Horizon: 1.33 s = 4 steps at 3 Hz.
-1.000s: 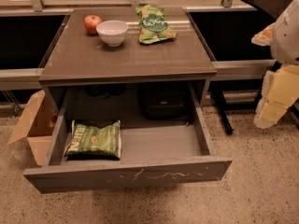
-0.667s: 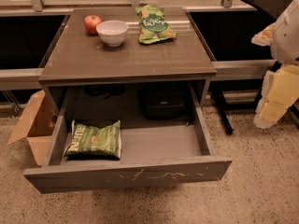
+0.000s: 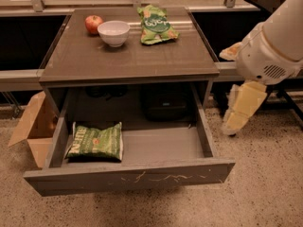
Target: Pick green jalapeno chip bag from top drawer and place on counter
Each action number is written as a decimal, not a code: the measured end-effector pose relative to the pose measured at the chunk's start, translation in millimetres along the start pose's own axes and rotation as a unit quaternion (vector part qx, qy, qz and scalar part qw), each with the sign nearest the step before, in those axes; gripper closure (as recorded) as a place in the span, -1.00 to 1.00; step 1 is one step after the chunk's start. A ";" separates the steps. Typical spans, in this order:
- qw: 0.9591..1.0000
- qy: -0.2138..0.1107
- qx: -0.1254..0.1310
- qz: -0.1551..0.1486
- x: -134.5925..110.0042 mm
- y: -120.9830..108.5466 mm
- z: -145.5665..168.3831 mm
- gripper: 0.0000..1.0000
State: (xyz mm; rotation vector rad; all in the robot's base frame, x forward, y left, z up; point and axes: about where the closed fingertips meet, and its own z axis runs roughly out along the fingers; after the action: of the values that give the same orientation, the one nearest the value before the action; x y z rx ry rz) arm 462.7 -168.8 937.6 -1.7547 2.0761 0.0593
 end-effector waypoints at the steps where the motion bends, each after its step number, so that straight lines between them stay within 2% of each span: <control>1: 0.998 -0.056 -0.020 -0.014 -27.7 2.5 41.7 -1.00; 2: 0.993 -0.110 -0.047 -0.014 -67.1 6.3 83.6 -1.00; 3: 0.993 -0.110 -0.047 -0.014 -67.0 6.3 83.6 -1.00; 4: 0.992 -0.110 -0.061 -0.027 -87.8 -0.3 128.3 -1.00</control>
Offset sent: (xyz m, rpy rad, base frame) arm 0.0426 0.1465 -0.0873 0.3529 0.0844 0.1487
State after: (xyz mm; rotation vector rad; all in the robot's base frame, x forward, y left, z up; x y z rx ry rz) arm 509.9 -48.9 850.6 -1.7848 1.9010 0.3558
